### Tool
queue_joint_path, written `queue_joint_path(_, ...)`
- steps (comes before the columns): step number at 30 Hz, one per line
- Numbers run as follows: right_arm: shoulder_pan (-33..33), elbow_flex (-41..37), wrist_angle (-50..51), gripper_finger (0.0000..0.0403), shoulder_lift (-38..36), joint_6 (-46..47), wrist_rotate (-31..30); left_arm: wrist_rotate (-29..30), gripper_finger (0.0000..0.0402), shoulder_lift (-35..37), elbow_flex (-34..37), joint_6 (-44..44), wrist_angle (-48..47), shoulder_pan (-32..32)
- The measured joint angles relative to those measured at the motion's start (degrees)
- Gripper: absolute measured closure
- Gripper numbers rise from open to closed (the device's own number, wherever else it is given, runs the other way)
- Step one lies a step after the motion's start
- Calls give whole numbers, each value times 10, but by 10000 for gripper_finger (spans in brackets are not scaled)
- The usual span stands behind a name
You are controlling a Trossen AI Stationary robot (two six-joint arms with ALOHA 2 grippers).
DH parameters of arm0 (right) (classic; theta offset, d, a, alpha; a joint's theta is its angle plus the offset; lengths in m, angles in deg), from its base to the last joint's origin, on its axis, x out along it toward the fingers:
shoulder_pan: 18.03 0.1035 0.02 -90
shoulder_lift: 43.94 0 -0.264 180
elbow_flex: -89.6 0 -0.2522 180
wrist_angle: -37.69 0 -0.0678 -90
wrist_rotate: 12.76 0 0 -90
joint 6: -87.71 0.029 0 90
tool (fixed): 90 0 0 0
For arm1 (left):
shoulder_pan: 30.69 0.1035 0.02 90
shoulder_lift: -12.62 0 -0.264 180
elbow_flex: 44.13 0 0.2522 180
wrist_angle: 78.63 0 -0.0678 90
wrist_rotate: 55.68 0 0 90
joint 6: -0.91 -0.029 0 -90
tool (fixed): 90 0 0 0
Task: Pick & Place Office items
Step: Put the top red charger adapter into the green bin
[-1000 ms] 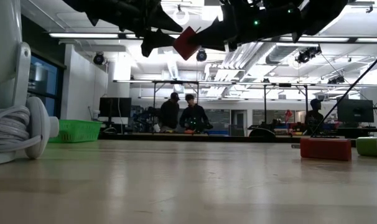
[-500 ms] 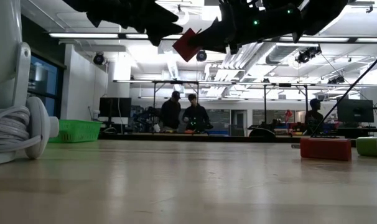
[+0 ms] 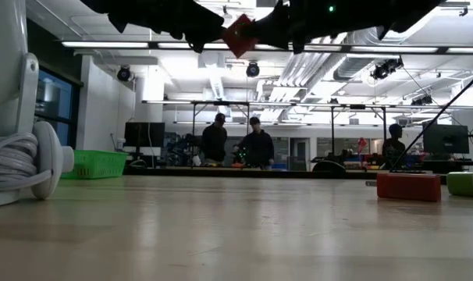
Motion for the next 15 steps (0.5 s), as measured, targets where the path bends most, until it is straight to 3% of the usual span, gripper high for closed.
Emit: queue_joint_path(15, 16, 0, -22, 293, -9, -16, -24, 0, 216, 0, 0, 1, 4, -1)
